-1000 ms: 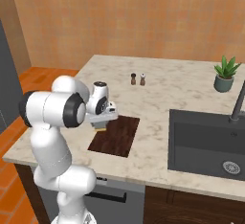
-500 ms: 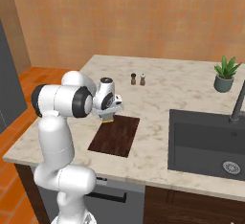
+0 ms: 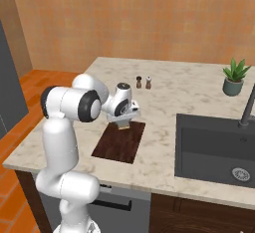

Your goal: Pick up the sponge from the counter and clean the cutting board by briefly scrubbing or pressing down on the cutting board. Once finished, release the sponge.

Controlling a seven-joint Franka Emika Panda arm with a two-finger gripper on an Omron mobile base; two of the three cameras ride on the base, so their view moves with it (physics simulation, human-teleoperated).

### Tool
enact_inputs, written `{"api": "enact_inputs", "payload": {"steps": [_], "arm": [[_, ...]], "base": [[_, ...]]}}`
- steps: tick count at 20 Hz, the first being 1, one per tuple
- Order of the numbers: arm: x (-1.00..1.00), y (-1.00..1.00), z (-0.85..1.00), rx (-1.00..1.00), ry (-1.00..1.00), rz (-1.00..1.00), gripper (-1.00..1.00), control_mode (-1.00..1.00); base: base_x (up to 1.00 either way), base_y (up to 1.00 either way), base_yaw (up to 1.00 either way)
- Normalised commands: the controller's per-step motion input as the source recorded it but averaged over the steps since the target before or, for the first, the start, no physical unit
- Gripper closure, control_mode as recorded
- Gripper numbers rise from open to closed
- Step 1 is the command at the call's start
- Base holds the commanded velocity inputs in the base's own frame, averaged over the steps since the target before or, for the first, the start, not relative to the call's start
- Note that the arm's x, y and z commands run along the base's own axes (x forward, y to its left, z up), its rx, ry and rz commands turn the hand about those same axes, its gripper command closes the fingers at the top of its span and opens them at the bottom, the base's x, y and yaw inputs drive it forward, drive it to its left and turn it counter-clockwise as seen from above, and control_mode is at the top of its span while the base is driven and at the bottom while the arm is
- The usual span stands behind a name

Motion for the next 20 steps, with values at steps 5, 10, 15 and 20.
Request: {"api": "enact_inputs", "payload": {"steps": [5,10,15,20], "arm": [[-0.17,-0.14,-0.13,-0.05,-0.02,0.0,1.0,-1.0],[-0.56,0.0,-0.1,-0.01,-0.04,0.0,1.0,-1.0],[-0.71,0.0,-0.1,0.0,-0.03,0.0,1.0,-1.0],[-0.66,0.0,-0.3,0.0,0.0,0.0,1.0,-1.0]], "base": [[0.0,0.0,0.0],[0.0,0.0,0.0],[0.0,0.0,0.0],[0.0,0.0,0.0]]}}
